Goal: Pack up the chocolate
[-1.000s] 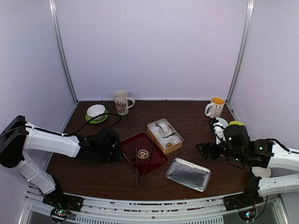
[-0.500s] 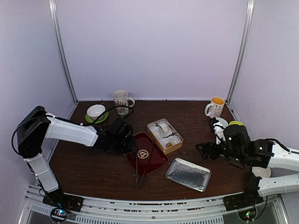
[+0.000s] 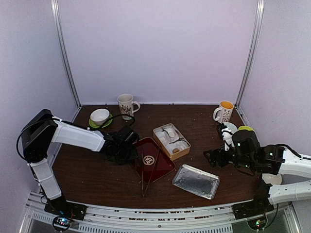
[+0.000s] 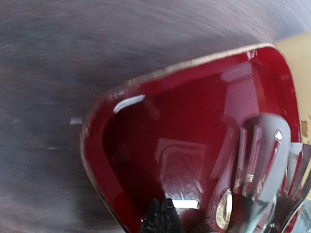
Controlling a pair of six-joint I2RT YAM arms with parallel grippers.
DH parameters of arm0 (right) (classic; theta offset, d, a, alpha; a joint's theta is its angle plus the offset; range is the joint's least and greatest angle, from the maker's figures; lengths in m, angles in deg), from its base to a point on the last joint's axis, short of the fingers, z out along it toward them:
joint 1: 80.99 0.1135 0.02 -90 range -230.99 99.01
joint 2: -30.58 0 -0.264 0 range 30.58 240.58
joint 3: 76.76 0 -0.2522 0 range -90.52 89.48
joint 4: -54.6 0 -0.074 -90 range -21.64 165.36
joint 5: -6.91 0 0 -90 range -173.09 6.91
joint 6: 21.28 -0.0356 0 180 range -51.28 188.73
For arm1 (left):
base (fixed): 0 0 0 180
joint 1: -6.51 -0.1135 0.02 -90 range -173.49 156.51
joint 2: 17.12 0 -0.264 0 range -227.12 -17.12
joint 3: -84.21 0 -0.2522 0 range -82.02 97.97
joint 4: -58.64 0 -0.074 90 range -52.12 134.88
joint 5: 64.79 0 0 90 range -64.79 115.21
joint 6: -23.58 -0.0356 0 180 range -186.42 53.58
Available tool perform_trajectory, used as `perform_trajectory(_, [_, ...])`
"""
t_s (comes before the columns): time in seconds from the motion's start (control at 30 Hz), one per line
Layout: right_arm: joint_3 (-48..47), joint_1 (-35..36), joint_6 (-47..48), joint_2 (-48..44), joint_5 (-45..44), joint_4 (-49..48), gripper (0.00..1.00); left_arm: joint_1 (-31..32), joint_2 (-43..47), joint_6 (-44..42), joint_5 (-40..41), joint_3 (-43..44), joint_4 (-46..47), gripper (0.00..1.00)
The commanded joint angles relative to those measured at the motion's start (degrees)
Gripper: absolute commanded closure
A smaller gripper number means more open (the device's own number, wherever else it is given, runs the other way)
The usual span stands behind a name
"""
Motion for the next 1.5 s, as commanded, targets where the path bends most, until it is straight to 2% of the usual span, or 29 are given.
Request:
perform_trajectory(0.0, [-1.46, -0.28, -1.75, 1.04, 6.26, 3.52, 0.10, -2.93, 3.41, -0.64, 3.49, -5.32, -6.65, 1.00])
perform_trajectory(0.13, [-2.52, 1.12, -3.22, 6.19, 14.62, 6.57, 0.17, -4.87, 6.16, -2.80, 5.61, -7.34, -8.08, 1.00])
perform_trajectory(0.4, [-5.22, 10.66, -2.06, 13.79, 14.69, 8.14, 0.27, -9.60, 9.51, -7.42, 8.90, -7.71, -12.13, 1.00])
perform_trajectory(0.77, [-8.56, 19.29, -2.56, 28.17, 9.45, 6.22, 0.47, -17.33, 8.44, -16.04, 7.98, -7.99, -8.97, 1.00])
perform_trajectory(1.0, [-12.02, 22.10, -2.91, 35.77, 5.18, 8.51, 0.60, -18.52, 6.22, -22.37, 5.87, -1.85, -8.08, 1.00])
perform_trajectory(1.07, [-12.55, 22.57, -2.83, 36.96, 4.86, 8.92, 0.62, -18.51, 7.41, -23.14, 5.19, -1.53, -7.47, 1.00])
perform_trajectory(1.47, [-15.06, 24.49, -2.33, 44.11, 2.03, 11.06, 0.76, -18.52, 21.21, -28.07, 2.54, -5.92, -6.01, 0.86])
